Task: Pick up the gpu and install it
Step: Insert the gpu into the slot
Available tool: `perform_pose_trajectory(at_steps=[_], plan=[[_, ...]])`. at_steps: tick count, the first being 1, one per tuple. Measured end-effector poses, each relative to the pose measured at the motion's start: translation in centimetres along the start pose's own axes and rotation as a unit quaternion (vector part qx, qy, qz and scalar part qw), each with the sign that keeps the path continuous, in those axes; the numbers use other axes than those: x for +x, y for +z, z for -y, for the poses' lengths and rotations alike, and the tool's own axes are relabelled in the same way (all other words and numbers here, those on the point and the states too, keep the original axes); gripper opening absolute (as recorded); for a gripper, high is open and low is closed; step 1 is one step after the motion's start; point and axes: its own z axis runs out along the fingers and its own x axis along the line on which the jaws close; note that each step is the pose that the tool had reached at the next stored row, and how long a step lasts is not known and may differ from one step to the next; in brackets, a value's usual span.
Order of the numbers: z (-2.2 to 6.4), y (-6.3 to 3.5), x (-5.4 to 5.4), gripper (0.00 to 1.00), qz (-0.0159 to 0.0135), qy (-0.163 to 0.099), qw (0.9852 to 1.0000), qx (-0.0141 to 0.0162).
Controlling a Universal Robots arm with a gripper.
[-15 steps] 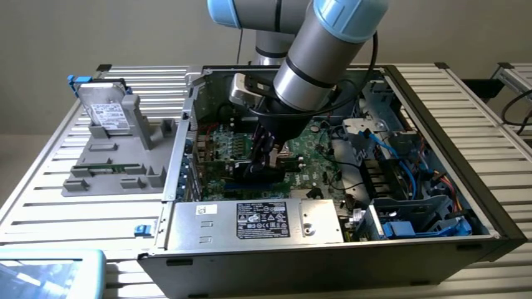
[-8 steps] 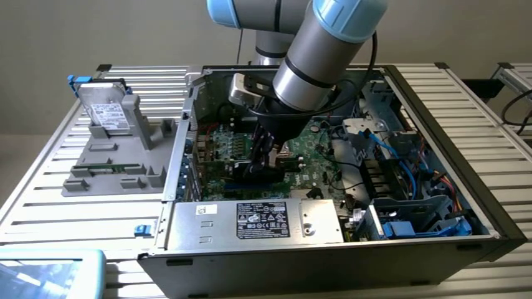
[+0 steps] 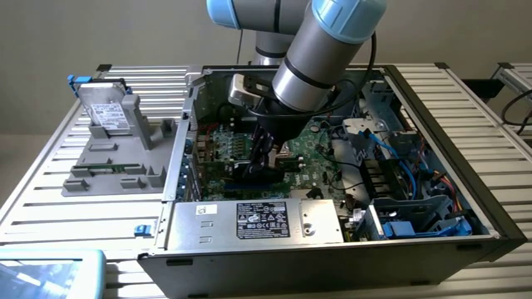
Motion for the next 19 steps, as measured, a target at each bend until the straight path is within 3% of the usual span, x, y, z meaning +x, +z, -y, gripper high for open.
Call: perform_pose_trajectory(at_steps=[19], plan=[[0.03, 0.05, 0.01, 0.28, -0.0018, 0.001, 1.0, 0.0001]])
